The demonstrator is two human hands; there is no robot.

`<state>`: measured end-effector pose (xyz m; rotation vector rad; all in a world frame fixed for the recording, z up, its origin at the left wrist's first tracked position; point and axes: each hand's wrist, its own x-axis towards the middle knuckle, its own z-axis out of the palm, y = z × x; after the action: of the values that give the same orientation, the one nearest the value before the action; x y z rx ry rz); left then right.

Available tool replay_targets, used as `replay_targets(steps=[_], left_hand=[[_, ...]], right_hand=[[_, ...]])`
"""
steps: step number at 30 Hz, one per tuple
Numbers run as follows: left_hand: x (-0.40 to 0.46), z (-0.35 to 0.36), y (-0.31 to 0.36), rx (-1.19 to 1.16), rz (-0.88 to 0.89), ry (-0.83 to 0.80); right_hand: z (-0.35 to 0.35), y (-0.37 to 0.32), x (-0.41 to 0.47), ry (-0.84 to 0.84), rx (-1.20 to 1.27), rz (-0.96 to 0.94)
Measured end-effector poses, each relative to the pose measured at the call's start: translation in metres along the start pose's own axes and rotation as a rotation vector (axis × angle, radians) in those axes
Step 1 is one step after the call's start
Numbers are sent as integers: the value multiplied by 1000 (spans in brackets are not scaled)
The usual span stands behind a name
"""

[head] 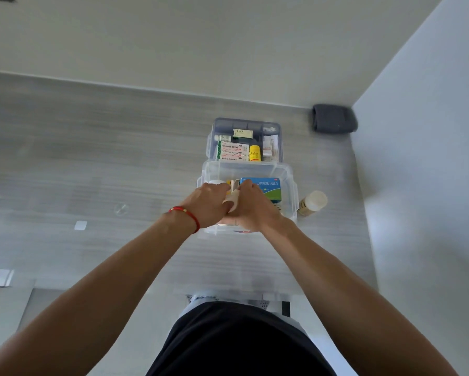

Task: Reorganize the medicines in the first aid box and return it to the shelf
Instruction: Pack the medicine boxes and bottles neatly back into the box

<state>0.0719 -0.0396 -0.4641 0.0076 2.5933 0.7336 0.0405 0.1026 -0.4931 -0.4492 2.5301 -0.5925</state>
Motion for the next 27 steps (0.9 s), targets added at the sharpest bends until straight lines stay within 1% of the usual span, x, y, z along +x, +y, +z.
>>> replay_targets(steps=[2,3,6,7,8,9,10,11,12,13,14,15,16,17,20,22,25,27], left_hand=[[11,-7,11,20,-60,-149],[16,-9,15,24,-72,-195],[24,-11,20,137,-44,-232],[25,-10,20,210,-27,-241],[25,-8,19,284,-5,-263],[25,-5,19,346,15,-294],[26,-2,20,395,31,-330],[27,-1,20,429,38,-371],[28,-1,20,447,45,-410],[30,-2,20,455,46,-446],[31,-3,20,459,42,-476],[32,-5,21,460,36,-502],[33,-7,22,454,31,-526],[34,-8,22,442,31,-536],[35,-7,20,430,40,-502],[32,-5,22,441,46,-481],[29,-7,21,437,46,-451],[26,-12,18,401,39,-416]], right_hand=[[-1,-3,-7,-3,-13,-13],[-3,-3,-10,-1,13,-5],[-21,10,-23,-3,153,6],[-29,20,-29,35,196,10],[-38,32,-35,131,229,17],[-46,47,-41,282,244,37],[-53,64,-45,444,239,82],[-59,81,-47,566,217,150],[-63,97,-47,610,179,243],[-65,113,-46,563,136,347],[-65,126,-45,459,101,426],[-63,137,-45,355,76,459],[-59,145,-45,284,68,454],[-54,149,-46,256,76,425],[-48,155,-48,287,91,356],[-55,154,-50,326,0,354],[-82,144,-62,469,-92,309],[-104,129,-71,553,-29,225]])
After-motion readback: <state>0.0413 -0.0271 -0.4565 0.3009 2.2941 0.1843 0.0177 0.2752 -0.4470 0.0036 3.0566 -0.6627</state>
